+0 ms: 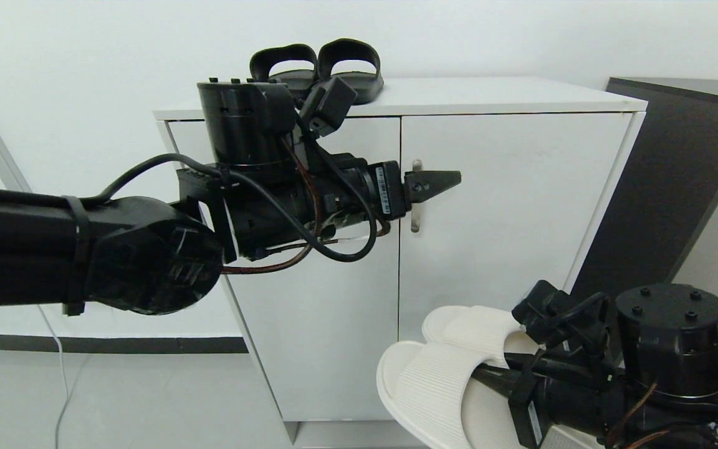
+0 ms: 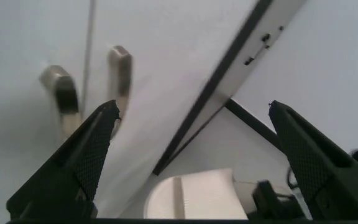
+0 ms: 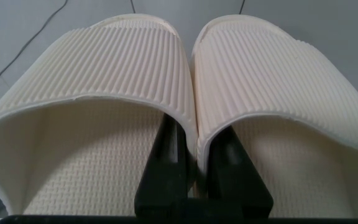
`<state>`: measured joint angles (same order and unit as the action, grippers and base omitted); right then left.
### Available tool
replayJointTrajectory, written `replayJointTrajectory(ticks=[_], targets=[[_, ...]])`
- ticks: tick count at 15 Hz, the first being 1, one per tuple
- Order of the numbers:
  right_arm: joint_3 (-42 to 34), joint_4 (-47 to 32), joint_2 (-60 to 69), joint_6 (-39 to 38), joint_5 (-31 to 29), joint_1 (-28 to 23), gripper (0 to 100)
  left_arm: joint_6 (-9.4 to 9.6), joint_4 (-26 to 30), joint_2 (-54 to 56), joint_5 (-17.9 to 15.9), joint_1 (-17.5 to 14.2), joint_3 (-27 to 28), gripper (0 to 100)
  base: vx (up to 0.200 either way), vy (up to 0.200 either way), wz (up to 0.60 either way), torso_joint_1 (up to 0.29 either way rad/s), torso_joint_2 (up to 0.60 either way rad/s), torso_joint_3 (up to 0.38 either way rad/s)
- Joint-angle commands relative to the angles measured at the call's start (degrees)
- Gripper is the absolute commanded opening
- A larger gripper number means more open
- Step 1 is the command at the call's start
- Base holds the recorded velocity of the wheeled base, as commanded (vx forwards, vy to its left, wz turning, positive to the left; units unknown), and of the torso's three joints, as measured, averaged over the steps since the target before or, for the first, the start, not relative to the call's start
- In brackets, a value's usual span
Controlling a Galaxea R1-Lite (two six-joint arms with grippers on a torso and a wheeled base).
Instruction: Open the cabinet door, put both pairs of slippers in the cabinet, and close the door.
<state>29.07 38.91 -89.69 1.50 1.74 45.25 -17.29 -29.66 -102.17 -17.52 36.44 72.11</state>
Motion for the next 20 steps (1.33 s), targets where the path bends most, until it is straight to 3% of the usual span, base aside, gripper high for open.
replayJointTrajectory(ticks=[1,11,17,18,20], targets=[[-0.1,0.0,-0.1,0.0,-0.1,0.0,0,0.06,0.0,-1.6,1.3,1.0,1.1,100,0.000,0.000,0.00,0.000,0.00,0.000],[0.0,0.0,-0.4,0.1,-0.3,0.0,0,0.24,2.2,-4.0,6.6,1.8,4.1,100,0.000,0.000,0.00,0.000,0.00,0.000],[-0.2,0.0,-0.4,0.1,-0.2,0.1,0,0.24,2.2,-7.7,6.8,1.8,7.1,100,0.000,0.000,0.00,0.000,0.00,0.000],[-0.2,0.0,-0.4,0.1,-0.2,0.1,0,0.24,2.2,-7.6,6.8,1.8,7.0,0,0.000,0.000,0.00,0.000,0.00,0.000],[-0.3,-0.1,-0.4,0.1,0.0,0.1,0,0.24,2.2,-6.9,6.8,1.7,6.4,0,0.000,0.000,0.00,0.000,0.00,0.000]])
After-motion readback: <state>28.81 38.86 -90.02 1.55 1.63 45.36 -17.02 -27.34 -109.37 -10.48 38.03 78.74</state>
